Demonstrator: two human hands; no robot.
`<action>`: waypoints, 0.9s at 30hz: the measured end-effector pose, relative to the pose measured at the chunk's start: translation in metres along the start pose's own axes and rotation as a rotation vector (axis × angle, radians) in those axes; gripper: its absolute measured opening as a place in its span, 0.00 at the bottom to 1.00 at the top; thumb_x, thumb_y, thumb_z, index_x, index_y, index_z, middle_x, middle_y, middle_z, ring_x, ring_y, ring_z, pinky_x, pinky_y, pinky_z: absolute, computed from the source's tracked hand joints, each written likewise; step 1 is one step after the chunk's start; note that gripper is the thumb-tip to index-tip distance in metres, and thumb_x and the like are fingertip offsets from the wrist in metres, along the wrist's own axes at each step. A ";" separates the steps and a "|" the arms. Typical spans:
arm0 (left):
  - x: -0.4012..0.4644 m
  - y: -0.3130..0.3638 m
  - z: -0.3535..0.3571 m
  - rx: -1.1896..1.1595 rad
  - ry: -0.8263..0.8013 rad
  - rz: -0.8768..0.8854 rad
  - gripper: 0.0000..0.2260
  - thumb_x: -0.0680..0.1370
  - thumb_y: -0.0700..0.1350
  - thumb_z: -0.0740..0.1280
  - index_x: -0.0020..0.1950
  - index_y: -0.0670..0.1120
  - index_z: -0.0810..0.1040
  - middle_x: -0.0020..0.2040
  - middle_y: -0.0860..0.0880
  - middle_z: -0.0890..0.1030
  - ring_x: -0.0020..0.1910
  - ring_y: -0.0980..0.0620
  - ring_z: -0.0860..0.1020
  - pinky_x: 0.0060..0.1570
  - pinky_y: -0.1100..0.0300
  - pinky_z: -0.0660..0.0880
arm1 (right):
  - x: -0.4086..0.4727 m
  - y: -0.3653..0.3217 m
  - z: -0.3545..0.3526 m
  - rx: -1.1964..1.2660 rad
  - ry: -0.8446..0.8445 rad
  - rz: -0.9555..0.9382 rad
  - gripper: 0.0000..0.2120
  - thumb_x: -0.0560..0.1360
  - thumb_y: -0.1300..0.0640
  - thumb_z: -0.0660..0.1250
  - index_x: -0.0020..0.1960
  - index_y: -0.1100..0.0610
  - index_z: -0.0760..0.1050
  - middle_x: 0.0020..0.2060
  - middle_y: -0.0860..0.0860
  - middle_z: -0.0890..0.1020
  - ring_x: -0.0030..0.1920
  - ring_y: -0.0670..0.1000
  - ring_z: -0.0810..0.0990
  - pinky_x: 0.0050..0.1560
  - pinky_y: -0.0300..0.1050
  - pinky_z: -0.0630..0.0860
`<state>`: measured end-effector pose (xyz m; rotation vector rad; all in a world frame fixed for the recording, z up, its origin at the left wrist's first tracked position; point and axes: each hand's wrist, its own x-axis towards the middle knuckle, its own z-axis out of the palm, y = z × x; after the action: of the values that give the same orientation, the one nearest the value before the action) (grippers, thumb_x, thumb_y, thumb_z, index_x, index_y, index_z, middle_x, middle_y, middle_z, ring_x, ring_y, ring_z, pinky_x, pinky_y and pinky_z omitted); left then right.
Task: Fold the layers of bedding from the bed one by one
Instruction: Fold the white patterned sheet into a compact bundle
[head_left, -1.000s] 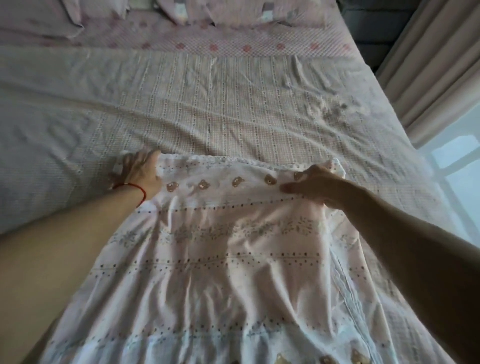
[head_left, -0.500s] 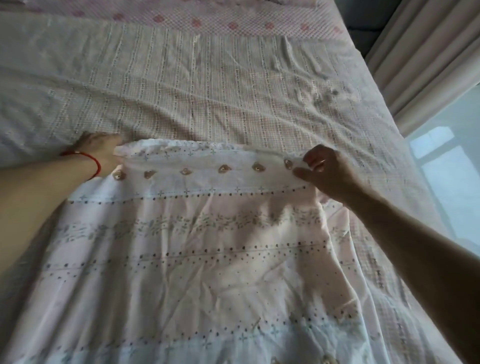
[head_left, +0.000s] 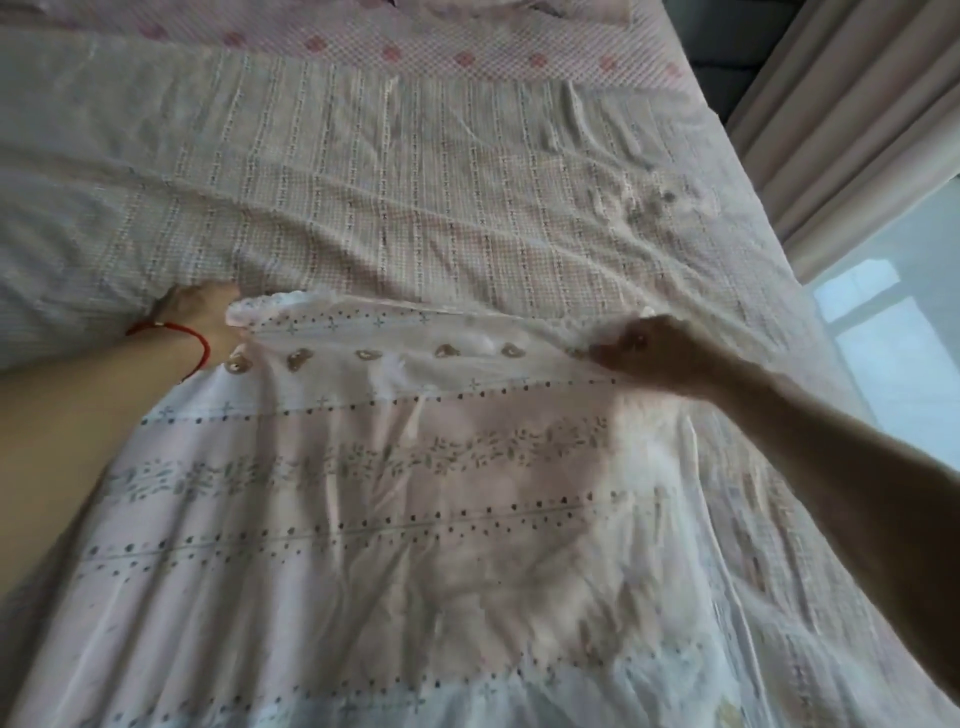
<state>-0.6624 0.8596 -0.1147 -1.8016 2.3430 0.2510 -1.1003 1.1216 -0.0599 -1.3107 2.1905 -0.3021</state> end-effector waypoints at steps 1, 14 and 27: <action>-0.006 0.005 -0.007 -0.033 -0.026 -0.026 0.15 0.76 0.51 0.73 0.56 0.43 0.77 0.61 0.37 0.79 0.58 0.35 0.77 0.55 0.47 0.75 | -0.002 0.002 0.011 -0.052 -0.052 0.002 0.25 0.71 0.28 0.66 0.41 0.51 0.79 0.39 0.49 0.82 0.40 0.48 0.79 0.38 0.45 0.73; -0.015 0.001 -0.028 -0.171 -0.121 0.020 0.15 0.77 0.49 0.73 0.40 0.45 0.70 0.42 0.44 0.75 0.43 0.43 0.73 0.41 0.55 0.64 | 0.021 -0.002 0.017 -0.021 -0.064 -0.036 0.11 0.68 0.48 0.81 0.44 0.49 0.82 0.45 0.51 0.82 0.50 0.54 0.81 0.45 0.45 0.73; -0.003 0.004 -0.058 -0.153 -0.076 0.092 0.18 0.75 0.47 0.75 0.60 0.39 0.79 0.54 0.36 0.79 0.51 0.38 0.77 0.51 0.49 0.74 | 0.054 -0.019 -0.034 -0.268 0.028 -0.233 0.09 0.68 0.54 0.81 0.44 0.51 0.83 0.39 0.48 0.81 0.45 0.55 0.80 0.47 0.45 0.71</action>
<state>-0.6679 0.8494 -0.0579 -1.7168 2.4151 0.5159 -1.1260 1.0623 -0.0423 -1.7227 2.1583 -0.1170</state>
